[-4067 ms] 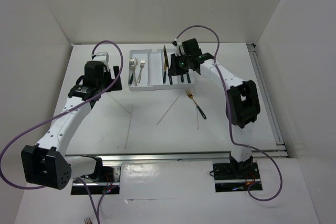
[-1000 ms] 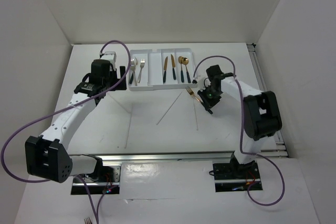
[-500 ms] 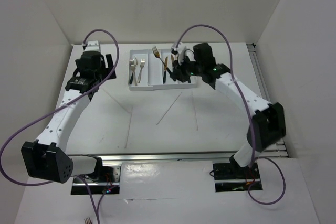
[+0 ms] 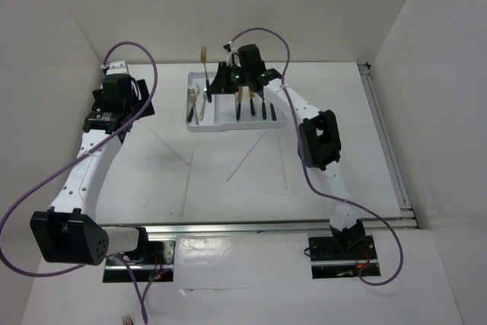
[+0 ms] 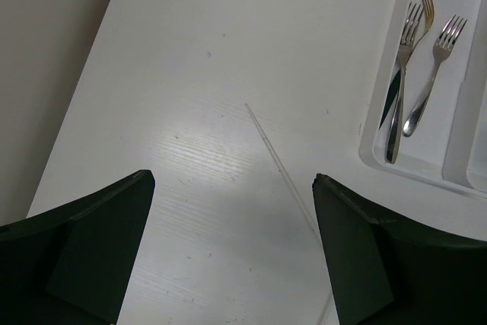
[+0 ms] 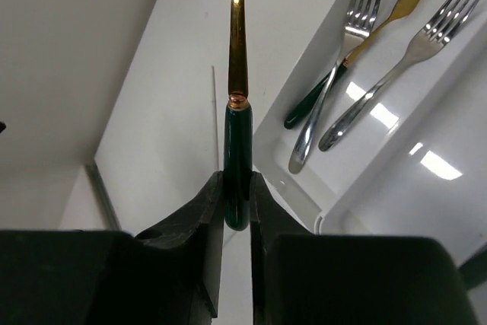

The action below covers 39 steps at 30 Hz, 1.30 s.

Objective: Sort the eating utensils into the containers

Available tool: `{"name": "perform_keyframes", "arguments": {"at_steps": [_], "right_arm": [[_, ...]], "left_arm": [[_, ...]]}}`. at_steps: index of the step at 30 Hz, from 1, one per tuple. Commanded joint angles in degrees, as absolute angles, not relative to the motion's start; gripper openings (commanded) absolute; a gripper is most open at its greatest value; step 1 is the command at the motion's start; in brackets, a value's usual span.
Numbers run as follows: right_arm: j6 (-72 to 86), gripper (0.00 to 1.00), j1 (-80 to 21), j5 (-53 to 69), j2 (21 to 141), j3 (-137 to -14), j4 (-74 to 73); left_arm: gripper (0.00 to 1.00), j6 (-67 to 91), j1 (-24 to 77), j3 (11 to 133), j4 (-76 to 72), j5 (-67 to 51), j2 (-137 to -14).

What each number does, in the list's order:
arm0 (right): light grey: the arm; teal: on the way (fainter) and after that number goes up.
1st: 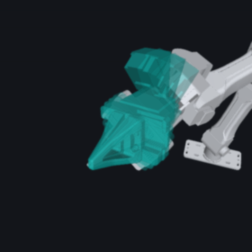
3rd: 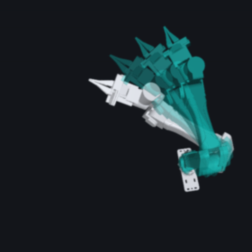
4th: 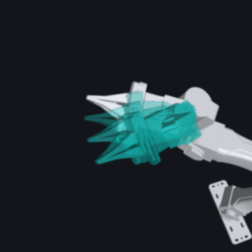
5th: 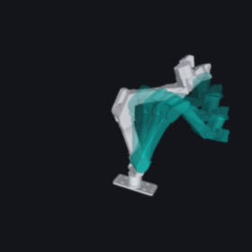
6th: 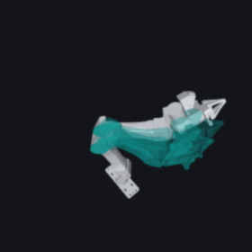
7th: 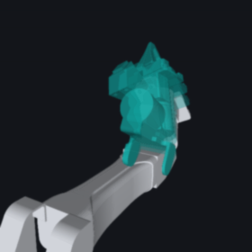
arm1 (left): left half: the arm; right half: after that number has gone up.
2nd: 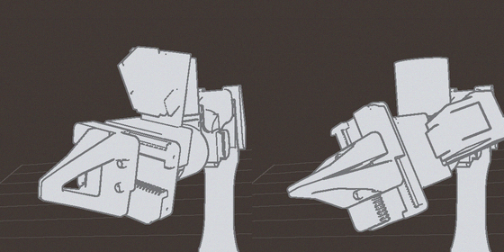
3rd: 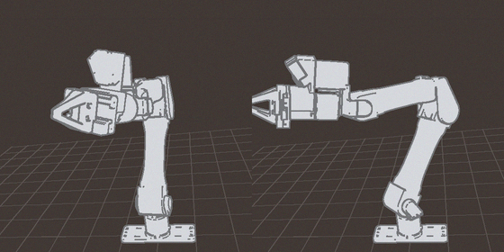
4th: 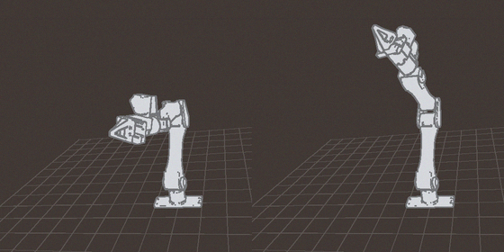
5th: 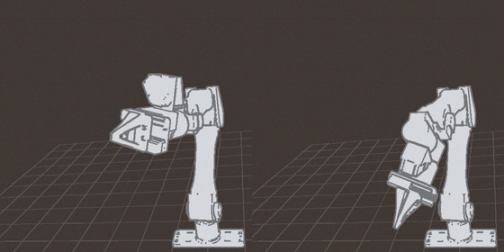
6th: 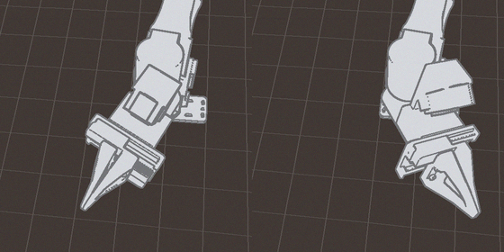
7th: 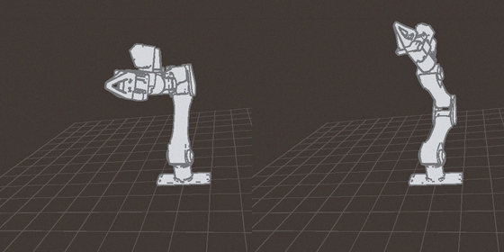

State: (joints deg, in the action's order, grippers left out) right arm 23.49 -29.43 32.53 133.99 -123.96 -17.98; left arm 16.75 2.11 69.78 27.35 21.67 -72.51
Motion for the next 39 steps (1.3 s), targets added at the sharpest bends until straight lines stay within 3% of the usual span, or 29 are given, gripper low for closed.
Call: {"name": "perform_keyframes", "arguments": {"at_steps": [1,16,20,23,27,29,34,39], "right_arm": [[35.41,0.00,-29.71,36.64,138.86,-131.65,-19.42],[45.62,0.00,-29.71,48.95,150.73,-130.70,-12.93],[44.31,0.36,-29.18,50.01,151.26,-129.29,-11.95],[40.63,0.51,-29.18,50.01,149.51,-129.98,-11.95],[32.91,0.58,-29.18,46.59,143.98,-130.00,-13.18],[29.20,0.57,-29.18,44.40,138.90,-128.33,-14.33],[12.77,0.55,-29.79,34.83,125.62,-117.11,-14.33],[1.14,0.65,-29.10,27.95,111.02,-104.68,-12.92]], "left_arm": [[1.00,16.17,0.80,70.58,28.21,20.74,-70.31],[1.00,16.17,0.79,69.52,28.74,18.54,-70.31],[1.00,16.17,0.79,68.99,28.74,17.32,-70.31],[1.00,16.78,0.79,68.38,29.27,15.91,-69.79],[1.00,18.36,0.79,65.14,30.50,13.36,-67.42],[1.00,19.68,0.79,63.47,31.90,11.87,-65.75],[1.00,23.81,0.79,54.79,35.24,4.50,-62.93],[0.94,26.63,0.79,48.87,35.24,-1.05,-59.50]]}}
